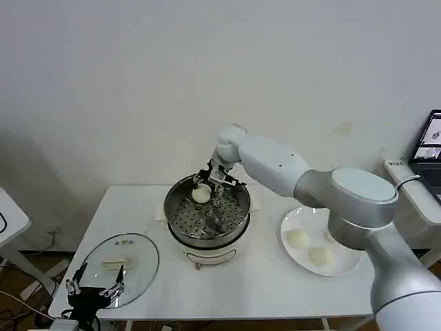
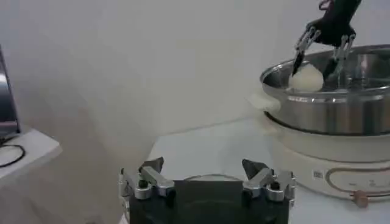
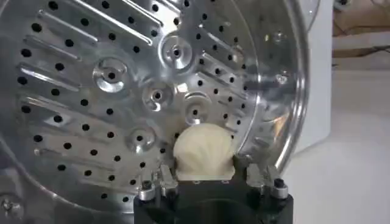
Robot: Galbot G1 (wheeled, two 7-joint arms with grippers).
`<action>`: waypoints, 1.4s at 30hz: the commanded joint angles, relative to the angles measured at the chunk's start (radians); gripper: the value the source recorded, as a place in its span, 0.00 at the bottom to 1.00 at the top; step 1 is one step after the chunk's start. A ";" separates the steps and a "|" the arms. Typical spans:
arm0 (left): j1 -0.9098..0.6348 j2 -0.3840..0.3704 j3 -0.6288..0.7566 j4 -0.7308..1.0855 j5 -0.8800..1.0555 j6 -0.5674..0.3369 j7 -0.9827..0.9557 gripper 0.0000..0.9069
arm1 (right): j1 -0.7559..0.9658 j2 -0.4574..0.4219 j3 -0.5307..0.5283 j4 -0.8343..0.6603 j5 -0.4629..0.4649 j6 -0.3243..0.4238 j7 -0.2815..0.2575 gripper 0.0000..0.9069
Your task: Take steamed baozi put them in steamer then cover it.
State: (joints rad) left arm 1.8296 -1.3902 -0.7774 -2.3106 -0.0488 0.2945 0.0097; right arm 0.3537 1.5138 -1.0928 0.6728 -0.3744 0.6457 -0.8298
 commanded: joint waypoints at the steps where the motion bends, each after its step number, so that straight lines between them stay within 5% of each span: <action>1: 0.000 -0.002 0.002 0.000 -0.001 -0.002 -0.001 1.00 | 0.002 0.023 0.012 -0.019 -0.037 0.027 0.013 1.00; 12: -0.018 0.001 0.022 -0.004 -0.001 0.003 0.000 1.00 | 0.189 -0.072 -0.039 0.090 0.093 -0.056 -0.013 1.00; 17: -0.037 0.015 -0.016 -0.002 -0.032 -0.019 -0.012 1.00 | 0.302 -0.242 -0.180 0.315 0.267 -0.285 -0.028 1.00; 18: -0.046 0.023 -0.032 -0.003 -0.055 -0.019 -0.014 1.00 | 0.360 -0.319 -0.244 0.414 0.372 -0.396 -0.043 1.00; 21: -0.071 0.048 -0.069 -0.004 -0.102 -0.017 -0.018 1.00 | 0.417 -0.469 -0.320 0.550 0.494 -0.507 -0.090 1.00; 33: -0.109 0.084 -0.043 -0.003 -0.101 -0.038 -0.023 1.00 | 0.330 -0.905 -0.375 0.747 0.567 -0.682 -0.114 1.00; 42: -0.094 0.055 -0.008 -0.024 0.011 -0.084 -0.010 1.00 | 0.083 -1.023 -0.251 0.799 0.525 -0.686 -0.105 1.00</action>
State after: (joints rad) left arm 1.7321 -1.3246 -0.8018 -2.3213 -0.1121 0.2503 -0.0018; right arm 0.6399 0.7528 -1.4119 1.3304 0.1137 0.0593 -0.9243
